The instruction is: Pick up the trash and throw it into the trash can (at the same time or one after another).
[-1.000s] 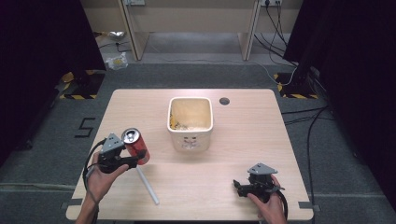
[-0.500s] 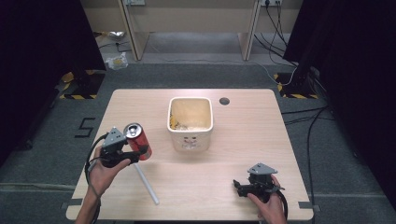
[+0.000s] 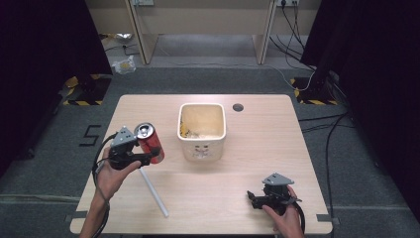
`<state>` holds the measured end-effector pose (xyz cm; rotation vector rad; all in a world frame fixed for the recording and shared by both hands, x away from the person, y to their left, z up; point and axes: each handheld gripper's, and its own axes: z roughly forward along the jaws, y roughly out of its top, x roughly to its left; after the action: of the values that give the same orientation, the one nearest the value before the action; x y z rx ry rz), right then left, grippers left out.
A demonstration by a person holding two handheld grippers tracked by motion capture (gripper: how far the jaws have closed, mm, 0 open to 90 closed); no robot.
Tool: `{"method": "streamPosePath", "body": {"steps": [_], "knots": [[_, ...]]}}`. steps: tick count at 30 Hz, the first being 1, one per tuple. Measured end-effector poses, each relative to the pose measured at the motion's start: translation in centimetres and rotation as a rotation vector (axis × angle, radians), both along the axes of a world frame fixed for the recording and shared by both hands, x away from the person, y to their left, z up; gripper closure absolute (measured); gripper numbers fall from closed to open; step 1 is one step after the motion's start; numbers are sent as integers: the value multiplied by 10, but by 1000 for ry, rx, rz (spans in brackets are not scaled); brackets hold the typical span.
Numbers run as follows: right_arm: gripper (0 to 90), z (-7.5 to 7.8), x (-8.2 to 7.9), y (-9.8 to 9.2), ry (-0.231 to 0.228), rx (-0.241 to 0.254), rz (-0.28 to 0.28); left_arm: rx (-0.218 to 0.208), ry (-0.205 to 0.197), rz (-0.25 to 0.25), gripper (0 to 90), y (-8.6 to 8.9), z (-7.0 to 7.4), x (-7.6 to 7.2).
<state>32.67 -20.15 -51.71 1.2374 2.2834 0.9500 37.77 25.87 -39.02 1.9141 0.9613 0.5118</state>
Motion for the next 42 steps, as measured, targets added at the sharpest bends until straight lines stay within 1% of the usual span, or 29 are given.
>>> {"method": "streamPosePath", "body": {"steps": [4, 5, 8, 11, 12, 13, 17, 18, 21, 25, 28, 31, 34, 37, 42], "knots": [[96, 0, 0, 0, -2, -1, 2, -2, -10, -4, 337, -2, 5, 3], [96, 0, 0, 0, 0, 0, 0, 0, -12, -12, 337, -4, 8, 5], [96, 0, 0, 0, 0, 0, 0, 0, -14, -22, 337, -5, 12, 7], [96, 0, 0, 0, 0, 0, 0, -12, -25, -17, 337, -6, 17, 10], [96, 0, 0, 0, 0, 0, 0, -22, -23, -21, 337, -7, 20, 12], [96, 0, 0, 0, 0, 0, 0, -22, -23, -21, 337, -7, 20, 12], [96, 0, 0, 0, 0, 0, 0, -30, -28, -31, 337, -8, 31, 17], [96, 0, 0, 0, 0, 0, 0, -30, -28, -31, 337, -8, 31, 17], [96, 0, 0, 0, 0, 0, 0, -26, -29, -42, 336, -12, 38, 21], [96, 0, 0, 0, 0, 0, 0, -30, -28, -49, 337, -15, 42, 24], [96, 0, 0, 0, 0, 0, 0, -39, -20, -56, 337, -18, 46, 29], [96, 0, 0, 0, 0, 0, 0, -41, -22, -57, 337, -19, 48, 32], [96, 0, 0, 0, 0, 0, 0, -42, -33, -56, 337, -24, 55, 37], [96, 0, 0, 0, 0, 0, 0, -43, -25, -60, 337, -28, 56, 42], [95, 0, 0, 0, -2, -1, 2, -67, -15, -62, 336, -32, 57, 52]]}}
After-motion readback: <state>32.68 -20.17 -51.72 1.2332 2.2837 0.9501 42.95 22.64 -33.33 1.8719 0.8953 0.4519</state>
